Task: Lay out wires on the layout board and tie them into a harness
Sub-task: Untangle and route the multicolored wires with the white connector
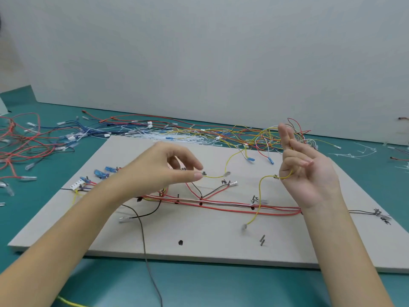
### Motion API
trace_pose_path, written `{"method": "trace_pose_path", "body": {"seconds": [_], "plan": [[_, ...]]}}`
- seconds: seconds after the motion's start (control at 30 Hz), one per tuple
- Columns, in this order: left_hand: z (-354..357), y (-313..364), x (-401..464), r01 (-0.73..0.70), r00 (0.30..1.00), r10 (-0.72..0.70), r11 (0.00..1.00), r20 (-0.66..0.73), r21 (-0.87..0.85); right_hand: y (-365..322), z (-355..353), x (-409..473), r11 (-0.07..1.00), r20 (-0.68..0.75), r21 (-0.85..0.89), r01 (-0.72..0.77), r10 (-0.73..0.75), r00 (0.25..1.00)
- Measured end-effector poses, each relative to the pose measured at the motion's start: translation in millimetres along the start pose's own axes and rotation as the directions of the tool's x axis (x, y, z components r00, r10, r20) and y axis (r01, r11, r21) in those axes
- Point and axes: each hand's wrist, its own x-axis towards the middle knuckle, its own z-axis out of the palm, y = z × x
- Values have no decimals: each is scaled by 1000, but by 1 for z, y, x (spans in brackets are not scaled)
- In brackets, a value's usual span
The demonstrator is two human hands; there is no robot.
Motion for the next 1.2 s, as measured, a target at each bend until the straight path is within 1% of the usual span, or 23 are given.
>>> {"method": "trace_pose_path", "body": {"seconds": [0.03,0.1,0.17,0.27,0.37,0.5,0.67,0.73,0.77,0.83,0.87,0.9,0.93,0.97,1.0,1.03,1.07,1.1,1.13,1.2], "plan": [[2,-4,1,5,1000,-4,996,-16,86,0,0,0,1000,-1,-1,-1,1,1000],[6,-10,1,35,998,-45,979,47,200,-1,-1,1,1000,-8,1,1,-1,1000],[12,-14,1,35,997,-51,965,57,261,-2,0,1,1000,-18,4,2,-2,1000],[21,-14,2,-13,1000,16,953,-6,301,-4,1,-1,1000,-19,27,2,-2,1000],[26,-13,1,-53,999,44,929,33,367,-5,1,-3,1000,-25,19,8,-8,1000],[32,-11,0,-32,999,19,958,50,285,-9,1,0,978,-171,-184,94,-126,977],[37,-9,0,-62,997,54,985,54,161,-13,-4,2,970,-247,-218,112,-166,955],[40,-8,0,-57,996,50,993,67,102,-11,-5,2,947,-300,-284,149,-236,924],[41,-7,-1,-53,996,46,995,79,90,-10,-5,3,922,-328,-346,172,-290,899],[45,-6,-2,-44,995,36,995,90,91,-9,-6,4,824,-346,-530,198,-424,837],[46,-6,-2,-41,995,33,995,92,91,-8,-6,6,750,-332,-632,194,-488,807],[47,-6,-3,-38,995,30,996,97,85,-6,-6,8,654,-302,-737,172,-546,782],[48,-6,-3,-33,994,25,996,106,78,-4,-9,10,518,-259,-847,123,-602,756],[48,-6,-3,-28,993,19,997,116,74,0,-11,13,325,-194,-945,41,-657,729],[48,-5,-4,-23,992,14,997,123,69,4,-13,14,105,-99,-994,-36,-694,713],[48,-5,-4,-20,992,12,998,126,60,8,-13,13,-72,7,-996,-61,-700,715],[47,-5,-4,-18,992,12,999,124,47,12,-12,11,-163,96,-987,-19,-669,738],[47,-5,-3,-19,993,15,999,119,32,17,-10,9,-151,151,-986,74,-604,783],[47,-4,-3,-21,993,19,1000,113,18,21,-7,7,-94,196,-981,172,-511,837],[46,-5,-3,-27,995,28,1000,94,-3,31,0,2,7,272,-958,286,-281,920]]}}
